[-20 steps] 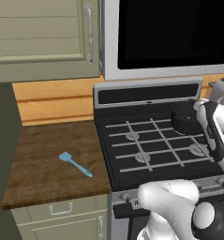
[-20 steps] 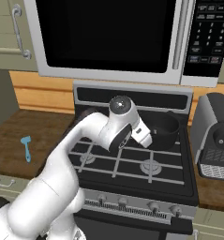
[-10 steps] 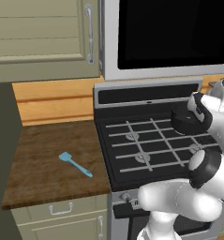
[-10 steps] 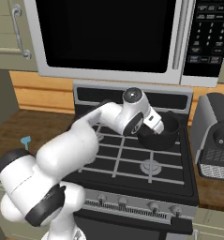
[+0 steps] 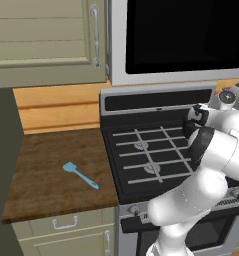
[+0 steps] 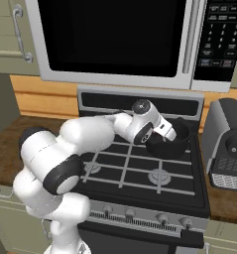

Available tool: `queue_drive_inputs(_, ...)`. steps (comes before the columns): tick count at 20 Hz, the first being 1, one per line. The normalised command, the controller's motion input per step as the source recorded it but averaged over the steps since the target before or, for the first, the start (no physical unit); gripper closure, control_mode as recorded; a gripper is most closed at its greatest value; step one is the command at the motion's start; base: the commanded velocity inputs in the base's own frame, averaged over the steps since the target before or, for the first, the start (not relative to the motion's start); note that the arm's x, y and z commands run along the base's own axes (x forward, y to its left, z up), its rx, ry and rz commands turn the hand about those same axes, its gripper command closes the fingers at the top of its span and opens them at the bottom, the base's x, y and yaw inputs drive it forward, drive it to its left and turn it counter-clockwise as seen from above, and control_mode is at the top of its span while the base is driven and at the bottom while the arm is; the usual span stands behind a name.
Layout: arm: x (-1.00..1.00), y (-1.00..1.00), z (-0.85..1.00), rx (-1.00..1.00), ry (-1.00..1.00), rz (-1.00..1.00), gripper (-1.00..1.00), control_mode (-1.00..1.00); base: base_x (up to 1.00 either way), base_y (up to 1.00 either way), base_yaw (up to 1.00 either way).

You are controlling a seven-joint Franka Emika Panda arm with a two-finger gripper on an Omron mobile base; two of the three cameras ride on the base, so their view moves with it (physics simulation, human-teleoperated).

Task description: Put the bell pepper and garlic in the pot. Retrieve the spatula and lightly stir the vegetables in the pot.

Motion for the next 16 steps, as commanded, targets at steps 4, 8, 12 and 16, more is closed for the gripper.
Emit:
queue_drive_inputs(4, 0.67, -0.31, -0.28, 0.00, 0.00, 0.01, 1.00, -1.00, 0.00, 0.00, 0.00)
queue_drive_inputs(8, 0.63, -0.39, -0.22, 0.00, 0.00, 0.01, 1.00, -1.00, 0.00, 0.00, 0.00)
queue_drive_inputs(12, 0.60, -0.38, -0.25, 0.00, 0.03, 0.01, 1.00, -1.00, 0.00, 0.00, 0.00)
queue_drive_inputs(16, 0.52, -0.39, -0.33, 0.00, 0.06, 0.00, 1.00, -1.00, 0.00, 0.00, 0.00)
